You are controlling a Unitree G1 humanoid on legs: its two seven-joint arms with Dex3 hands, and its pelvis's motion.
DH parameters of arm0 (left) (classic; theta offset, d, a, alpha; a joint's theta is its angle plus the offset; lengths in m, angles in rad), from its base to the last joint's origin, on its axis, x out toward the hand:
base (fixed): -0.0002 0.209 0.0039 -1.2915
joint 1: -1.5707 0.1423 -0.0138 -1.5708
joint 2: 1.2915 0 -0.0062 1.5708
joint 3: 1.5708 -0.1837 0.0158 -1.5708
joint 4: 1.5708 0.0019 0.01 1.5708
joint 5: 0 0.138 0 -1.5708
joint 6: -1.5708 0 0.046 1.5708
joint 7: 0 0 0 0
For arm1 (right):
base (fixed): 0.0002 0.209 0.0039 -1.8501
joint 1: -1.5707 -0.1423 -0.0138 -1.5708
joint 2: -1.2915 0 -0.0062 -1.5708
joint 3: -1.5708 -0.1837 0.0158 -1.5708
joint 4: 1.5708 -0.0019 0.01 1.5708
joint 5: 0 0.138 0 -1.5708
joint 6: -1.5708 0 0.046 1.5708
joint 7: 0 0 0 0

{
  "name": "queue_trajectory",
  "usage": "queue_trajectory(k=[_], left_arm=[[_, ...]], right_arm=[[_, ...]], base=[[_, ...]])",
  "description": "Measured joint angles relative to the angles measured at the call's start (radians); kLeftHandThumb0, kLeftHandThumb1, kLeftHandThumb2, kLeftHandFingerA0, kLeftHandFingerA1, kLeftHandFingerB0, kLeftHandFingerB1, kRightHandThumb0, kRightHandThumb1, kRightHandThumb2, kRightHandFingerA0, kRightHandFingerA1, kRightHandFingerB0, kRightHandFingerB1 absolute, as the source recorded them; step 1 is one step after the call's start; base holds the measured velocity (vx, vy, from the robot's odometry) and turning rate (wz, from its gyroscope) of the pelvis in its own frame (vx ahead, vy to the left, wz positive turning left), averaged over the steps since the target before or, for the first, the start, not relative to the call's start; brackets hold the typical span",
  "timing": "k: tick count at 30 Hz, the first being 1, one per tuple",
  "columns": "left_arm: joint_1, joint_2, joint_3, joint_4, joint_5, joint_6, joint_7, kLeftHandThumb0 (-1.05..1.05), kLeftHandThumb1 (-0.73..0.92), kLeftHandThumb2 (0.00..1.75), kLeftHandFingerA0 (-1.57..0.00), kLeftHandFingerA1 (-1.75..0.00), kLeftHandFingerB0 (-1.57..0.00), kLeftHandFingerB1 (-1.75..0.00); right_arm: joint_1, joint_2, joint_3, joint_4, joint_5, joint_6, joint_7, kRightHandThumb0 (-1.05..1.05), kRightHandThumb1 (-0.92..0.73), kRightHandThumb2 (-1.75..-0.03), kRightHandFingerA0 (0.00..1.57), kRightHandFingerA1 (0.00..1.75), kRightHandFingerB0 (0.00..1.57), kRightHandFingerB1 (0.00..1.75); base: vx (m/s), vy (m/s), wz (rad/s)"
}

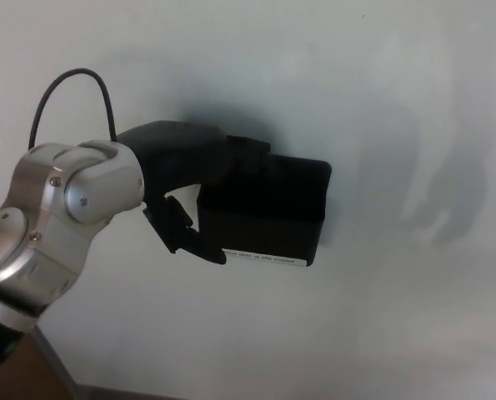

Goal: A magnetic marker holder is on the left hand side of the white board, the robot put the index and middle finger into the opening of the container and pull off the magnetic holder and hand it to a human on the left hand side.

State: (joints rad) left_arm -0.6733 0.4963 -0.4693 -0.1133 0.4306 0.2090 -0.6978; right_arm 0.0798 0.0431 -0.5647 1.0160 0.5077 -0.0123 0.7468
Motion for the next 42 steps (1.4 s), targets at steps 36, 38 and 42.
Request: queue_trajectory(k=[36,38,42], left_arm=[[-0.095,-0.139,-0.177,0.132,0.209,0.02,-0.037,-0.68,0.44,0.76,-0.71,-0.67,-0.2,-0.38],[-0.076,-0.151,-0.189,0.126,0.212,0.024,-0.045,-0.57,0.48,0.56,-0.77,-0.78,-0.32,-0.32],[-0.049,-0.152,-0.181,0.079,0.218,0.043,-0.057,-0.65,0.45,0.76,-0.59,-0.58,-0.31,-0.43]], right_arm=[[-0.022,-0.005,0.006,-0.002,0.013,0.009,0.001,-0.54,-0.75,-0.63,0.64,0.51,0.53,0.41],[-0.024,-0.005,0.006,-0.002,0.013,0.01,0.001,-0.55,-0.75,-0.63,0.63,0.51,0.56,0.41],[-0.024,-0.005,0.006,-0.002,0.014,0.013,0.001,-0.54,-0.73,-0.63,0.65,0.51,0.54,0.4]], base=[[0.0,0.0,0.0],[0.0,0.0,0.0],[0.02,-0.001,-0.02]])
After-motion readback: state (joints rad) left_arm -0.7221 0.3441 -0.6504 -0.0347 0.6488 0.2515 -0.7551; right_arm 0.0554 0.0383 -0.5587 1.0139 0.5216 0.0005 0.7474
